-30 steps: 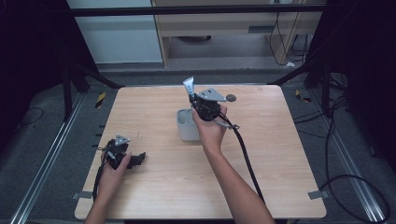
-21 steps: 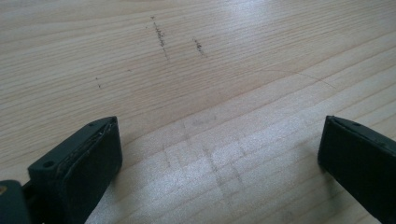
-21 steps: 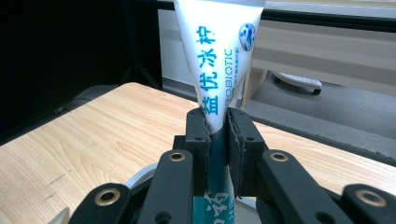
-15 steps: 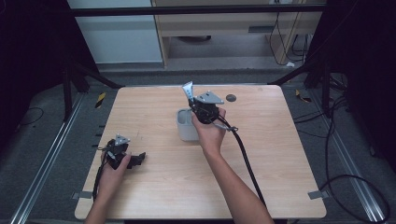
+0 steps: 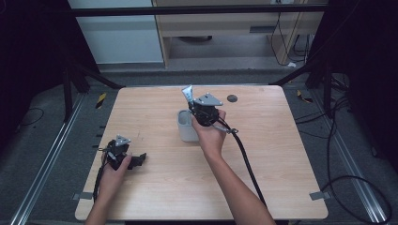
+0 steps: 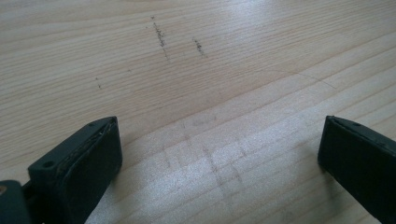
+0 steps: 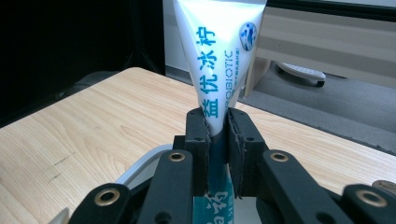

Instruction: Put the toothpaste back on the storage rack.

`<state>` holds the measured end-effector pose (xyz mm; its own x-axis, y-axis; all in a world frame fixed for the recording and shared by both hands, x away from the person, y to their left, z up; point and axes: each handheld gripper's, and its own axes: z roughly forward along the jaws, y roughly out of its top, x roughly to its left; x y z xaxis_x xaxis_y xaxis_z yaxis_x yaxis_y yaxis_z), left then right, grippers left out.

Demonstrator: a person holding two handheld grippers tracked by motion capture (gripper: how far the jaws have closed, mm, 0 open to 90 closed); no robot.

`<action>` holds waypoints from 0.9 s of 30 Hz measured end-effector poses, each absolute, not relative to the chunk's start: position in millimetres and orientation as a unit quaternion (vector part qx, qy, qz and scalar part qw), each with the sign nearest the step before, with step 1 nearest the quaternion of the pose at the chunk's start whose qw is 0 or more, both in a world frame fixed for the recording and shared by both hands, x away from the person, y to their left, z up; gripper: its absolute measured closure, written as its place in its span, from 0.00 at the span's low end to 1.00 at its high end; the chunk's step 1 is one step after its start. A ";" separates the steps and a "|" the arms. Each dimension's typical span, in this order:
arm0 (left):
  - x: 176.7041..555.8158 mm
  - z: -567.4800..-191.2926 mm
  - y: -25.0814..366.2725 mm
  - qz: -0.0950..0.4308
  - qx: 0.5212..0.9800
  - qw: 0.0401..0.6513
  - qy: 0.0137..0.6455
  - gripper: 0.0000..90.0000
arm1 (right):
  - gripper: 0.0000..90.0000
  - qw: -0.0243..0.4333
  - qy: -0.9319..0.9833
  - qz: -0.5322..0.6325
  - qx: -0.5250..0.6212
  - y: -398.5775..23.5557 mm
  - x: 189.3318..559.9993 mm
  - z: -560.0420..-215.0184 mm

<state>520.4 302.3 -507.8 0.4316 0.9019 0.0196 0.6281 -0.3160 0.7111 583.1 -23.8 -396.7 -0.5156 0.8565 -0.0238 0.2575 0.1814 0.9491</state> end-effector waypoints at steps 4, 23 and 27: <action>520.5 -507.8 302.3 0.213 0.783 0.321 0.489 0.00 | 0.88 0.293 0.714 0.497 0.398 -23.6 584.0 -399.7; 520.8 -507.8 302.3 0.213 0.783 0.321 0.489 0.00 | 0.89 0.286 0.726 0.479 0.402 -24.8 581.5 -403.2; 520.8 -507.8 302.3 0.213 0.783 0.321 0.489 0.00 | 0.89 0.286 0.729 0.476 0.401 -25.0 581.5 -405.5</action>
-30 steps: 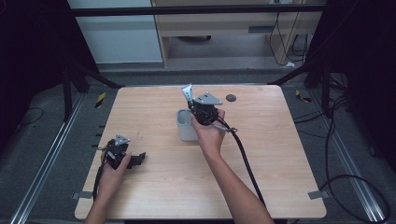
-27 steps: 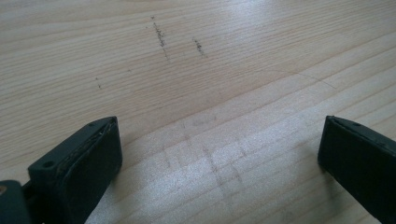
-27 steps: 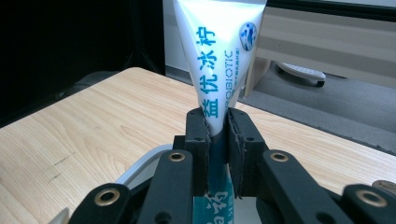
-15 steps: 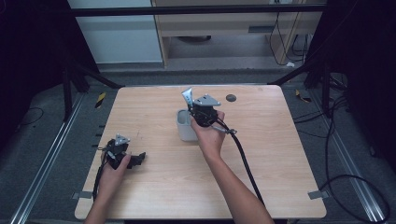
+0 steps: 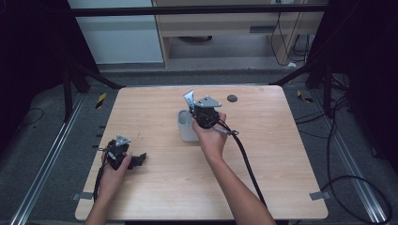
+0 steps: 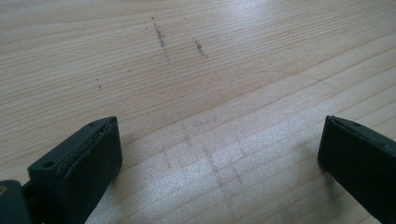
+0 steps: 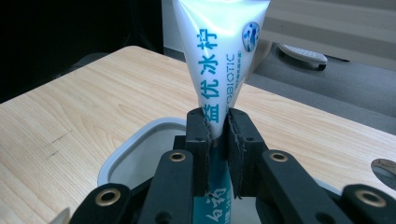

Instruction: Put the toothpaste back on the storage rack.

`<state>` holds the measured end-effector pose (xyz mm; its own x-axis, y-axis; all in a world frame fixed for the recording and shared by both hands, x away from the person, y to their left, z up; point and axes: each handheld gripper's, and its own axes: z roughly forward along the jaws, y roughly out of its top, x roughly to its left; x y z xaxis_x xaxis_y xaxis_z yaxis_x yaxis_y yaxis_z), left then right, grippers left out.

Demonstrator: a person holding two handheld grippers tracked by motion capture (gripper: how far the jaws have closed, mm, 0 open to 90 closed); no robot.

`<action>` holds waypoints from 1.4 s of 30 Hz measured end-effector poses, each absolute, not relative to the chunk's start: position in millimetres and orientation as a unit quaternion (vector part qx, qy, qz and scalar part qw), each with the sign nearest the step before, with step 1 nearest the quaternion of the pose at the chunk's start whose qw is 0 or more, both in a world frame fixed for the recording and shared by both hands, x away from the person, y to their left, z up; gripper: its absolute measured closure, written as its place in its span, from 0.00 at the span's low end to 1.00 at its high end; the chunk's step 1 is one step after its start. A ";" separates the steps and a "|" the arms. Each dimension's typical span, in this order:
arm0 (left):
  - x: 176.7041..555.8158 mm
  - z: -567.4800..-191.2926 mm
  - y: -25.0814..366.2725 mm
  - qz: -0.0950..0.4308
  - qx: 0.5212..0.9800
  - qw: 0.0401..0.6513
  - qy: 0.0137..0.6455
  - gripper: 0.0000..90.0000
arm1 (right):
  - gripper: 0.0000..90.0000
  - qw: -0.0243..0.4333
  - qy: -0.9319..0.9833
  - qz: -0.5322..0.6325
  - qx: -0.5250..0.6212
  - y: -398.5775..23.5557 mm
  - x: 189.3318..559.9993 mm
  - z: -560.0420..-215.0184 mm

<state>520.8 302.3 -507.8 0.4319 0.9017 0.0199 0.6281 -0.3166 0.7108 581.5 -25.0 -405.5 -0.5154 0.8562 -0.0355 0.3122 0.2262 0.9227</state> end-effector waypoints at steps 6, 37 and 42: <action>520.9 -507.8 302.3 0.213 0.783 0.321 0.488 0.00 | 0.89 0.279 0.734 0.471 0.401 -23.6 581.8 -407.3; 521.1 -507.8 302.2 0.213 0.783 0.321 0.489 0.00 | 0.88 0.260 0.743 0.460 0.410 -23.3 587.8 -410.5; 521.1 -507.8 302.2 0.213 0.783 0.321 0.488 0.00 | 0.88 0.257 0.743 0.461 0.410 -22.6 587.8 -410.5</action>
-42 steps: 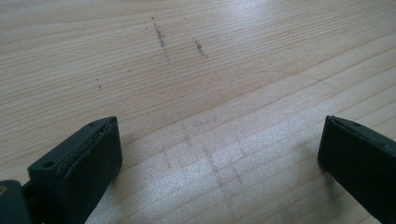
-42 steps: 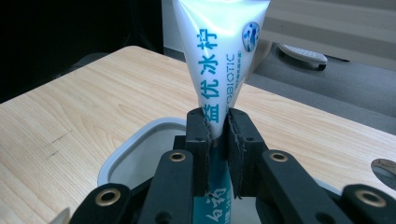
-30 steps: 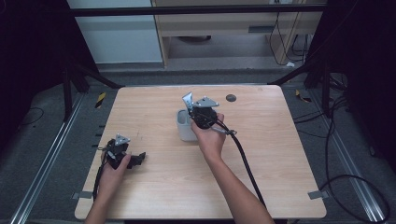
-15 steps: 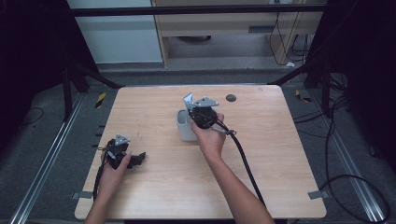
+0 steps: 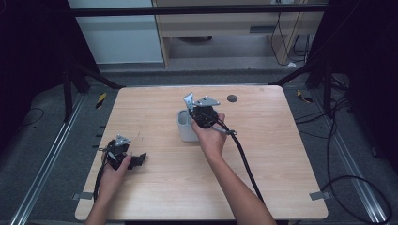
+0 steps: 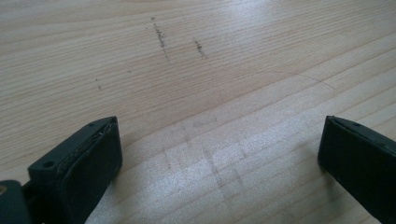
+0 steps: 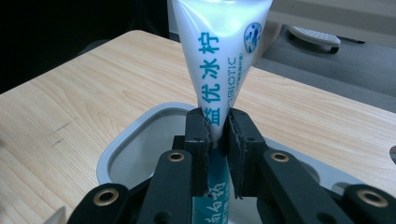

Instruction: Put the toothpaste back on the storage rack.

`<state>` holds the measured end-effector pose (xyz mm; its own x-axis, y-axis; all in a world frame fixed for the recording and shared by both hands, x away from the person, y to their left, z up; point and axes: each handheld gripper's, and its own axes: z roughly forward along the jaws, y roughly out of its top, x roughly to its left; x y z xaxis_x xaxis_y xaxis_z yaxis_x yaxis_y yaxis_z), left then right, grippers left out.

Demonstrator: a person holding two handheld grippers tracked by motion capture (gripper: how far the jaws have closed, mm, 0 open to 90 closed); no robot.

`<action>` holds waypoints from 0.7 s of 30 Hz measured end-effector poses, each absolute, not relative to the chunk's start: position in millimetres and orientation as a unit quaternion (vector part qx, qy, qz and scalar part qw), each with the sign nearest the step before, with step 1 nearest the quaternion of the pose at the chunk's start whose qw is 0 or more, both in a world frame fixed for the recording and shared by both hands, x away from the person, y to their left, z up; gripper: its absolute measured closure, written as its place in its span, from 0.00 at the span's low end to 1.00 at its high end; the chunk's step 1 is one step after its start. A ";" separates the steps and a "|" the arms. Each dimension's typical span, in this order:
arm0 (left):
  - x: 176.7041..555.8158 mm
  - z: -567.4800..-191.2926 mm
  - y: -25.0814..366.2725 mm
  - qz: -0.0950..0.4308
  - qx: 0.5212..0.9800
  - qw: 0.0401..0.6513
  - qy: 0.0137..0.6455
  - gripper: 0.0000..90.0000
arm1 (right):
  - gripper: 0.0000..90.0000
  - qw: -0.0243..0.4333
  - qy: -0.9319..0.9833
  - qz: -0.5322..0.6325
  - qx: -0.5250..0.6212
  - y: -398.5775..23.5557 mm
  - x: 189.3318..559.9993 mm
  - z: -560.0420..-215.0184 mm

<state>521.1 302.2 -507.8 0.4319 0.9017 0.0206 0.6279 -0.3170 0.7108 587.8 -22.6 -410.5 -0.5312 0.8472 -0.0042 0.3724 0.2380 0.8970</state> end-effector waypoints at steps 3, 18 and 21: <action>521.1 -507.8 302.2 0.213 0.783 0.321 0.489 0.00 | 0.88 0.255 0.744 0.461 0.411 -23.3 588.0 -410.1; 521.1 -507.8 302.2 0.213 0.783 0.321 0.488 0.00 | 0.87 0.249 0.747 0.462 0.407 -24.9 586.4 -408.9; 521.1 -507.8 302.2 0.213 0.783 0.321 0.488 0.00 | 0.87 0.251 0.747 0.463 0.405 -25.7 586.3 -408.7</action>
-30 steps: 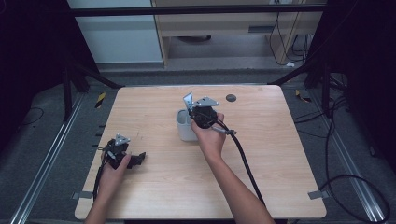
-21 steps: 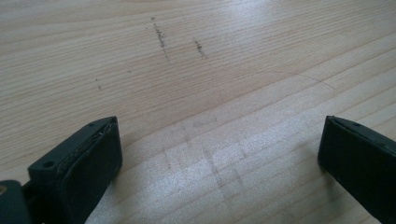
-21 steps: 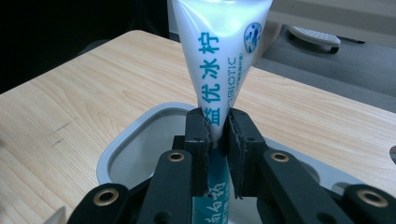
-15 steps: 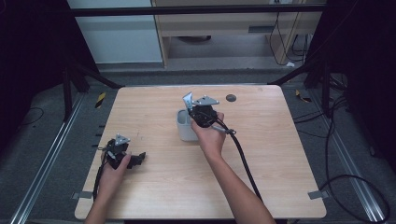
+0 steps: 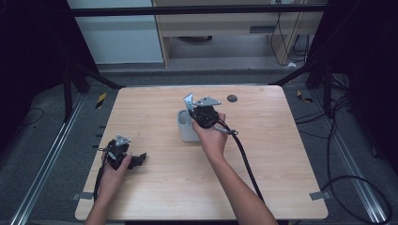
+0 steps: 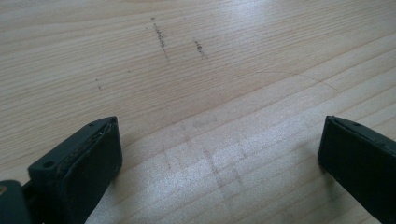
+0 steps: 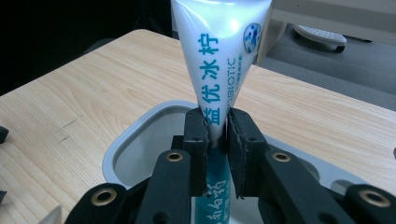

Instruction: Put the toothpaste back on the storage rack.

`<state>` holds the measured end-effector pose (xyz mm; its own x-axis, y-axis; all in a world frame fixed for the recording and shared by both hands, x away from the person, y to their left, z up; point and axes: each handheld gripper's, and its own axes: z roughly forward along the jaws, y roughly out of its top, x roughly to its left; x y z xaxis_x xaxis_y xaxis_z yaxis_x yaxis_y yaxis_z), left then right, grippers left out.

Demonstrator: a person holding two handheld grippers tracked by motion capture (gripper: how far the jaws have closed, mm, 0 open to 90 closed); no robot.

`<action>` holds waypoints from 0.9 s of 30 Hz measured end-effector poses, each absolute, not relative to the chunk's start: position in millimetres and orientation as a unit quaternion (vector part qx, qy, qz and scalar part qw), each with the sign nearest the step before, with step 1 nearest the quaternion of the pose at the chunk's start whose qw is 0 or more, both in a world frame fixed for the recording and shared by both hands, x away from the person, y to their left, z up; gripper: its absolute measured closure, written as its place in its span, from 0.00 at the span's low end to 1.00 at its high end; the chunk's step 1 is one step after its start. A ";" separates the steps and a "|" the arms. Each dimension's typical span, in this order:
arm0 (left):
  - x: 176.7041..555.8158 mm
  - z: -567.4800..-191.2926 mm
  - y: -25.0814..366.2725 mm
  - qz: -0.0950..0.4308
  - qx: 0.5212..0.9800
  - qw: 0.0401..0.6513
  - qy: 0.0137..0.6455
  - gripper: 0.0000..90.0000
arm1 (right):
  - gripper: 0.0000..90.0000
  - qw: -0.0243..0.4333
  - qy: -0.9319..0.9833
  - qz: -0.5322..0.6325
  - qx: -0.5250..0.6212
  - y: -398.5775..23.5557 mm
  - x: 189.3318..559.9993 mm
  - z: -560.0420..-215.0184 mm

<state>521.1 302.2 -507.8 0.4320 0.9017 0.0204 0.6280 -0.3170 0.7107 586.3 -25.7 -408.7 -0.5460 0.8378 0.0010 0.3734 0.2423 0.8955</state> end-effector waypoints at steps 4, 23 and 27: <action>521.1 -507.8 302.2 0.213 0.783 0.321 0.489 0.00 | 0.87 0.250 0.748 0.462 0.406 -25.9 585.2 -407.9; 521.0 -507.8 302.1 0.213 0.783 0.321 0.489 0.00 | 0.86 0.247 0.747 0.471 0.400 -34.3 575.2 -403.6; 521.0 -507.8 302.2 0.213 0.783 0.321 0.488 0.00 | 0.86 0.247 0.747 0.472 0.398 -36.8 572.0 -400.7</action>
<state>521.0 302.2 -507.8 0.4320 0.9017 0.0206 0.6280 -0.3171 0.7107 572.0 -36.8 -400.7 -0.5616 0.8273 0.0071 0.3610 0.2373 0.9019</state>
